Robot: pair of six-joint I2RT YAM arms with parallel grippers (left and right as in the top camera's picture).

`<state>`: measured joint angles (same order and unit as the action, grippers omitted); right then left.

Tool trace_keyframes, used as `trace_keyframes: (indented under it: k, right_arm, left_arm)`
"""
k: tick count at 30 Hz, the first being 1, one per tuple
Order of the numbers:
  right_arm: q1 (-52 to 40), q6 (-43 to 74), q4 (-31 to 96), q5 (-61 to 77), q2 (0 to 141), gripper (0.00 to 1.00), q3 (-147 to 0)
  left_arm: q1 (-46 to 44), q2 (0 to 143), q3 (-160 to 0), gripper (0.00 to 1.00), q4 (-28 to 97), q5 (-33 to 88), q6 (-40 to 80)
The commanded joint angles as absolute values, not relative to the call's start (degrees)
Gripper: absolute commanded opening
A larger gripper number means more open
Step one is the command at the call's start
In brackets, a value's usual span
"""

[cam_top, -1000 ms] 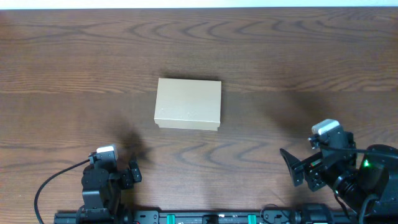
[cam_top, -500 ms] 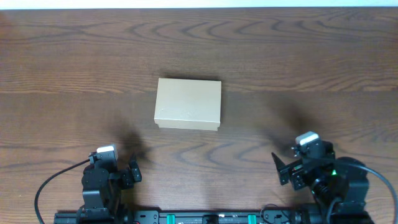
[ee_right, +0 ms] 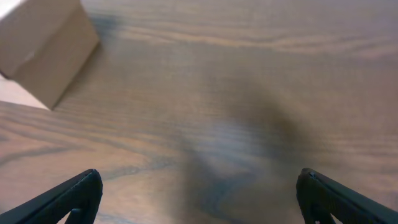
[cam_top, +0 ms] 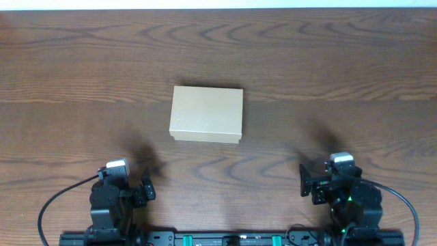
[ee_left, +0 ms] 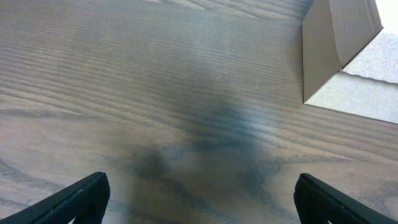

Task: Pack container

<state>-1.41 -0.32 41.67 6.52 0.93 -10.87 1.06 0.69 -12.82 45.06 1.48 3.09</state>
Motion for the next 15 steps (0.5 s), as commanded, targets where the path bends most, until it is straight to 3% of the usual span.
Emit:
trace_keyframes:
  k: [1, 15]
  right_arm:
    - [-2.1, 2.9, 41.0, 4.6, 0.3, 0.99, -9.2]
    - [-5.0, 2.9, 41.4, 1.3, 0.3, 0.99, -9.1]
  left_arm:
    - [1.1, 0.3, -10.5, 0.95, 47.1, 1.1, 2.5]
    - [1.1, 0.3, -10.5, 0.95, 47.1, 1.1, 2.5]
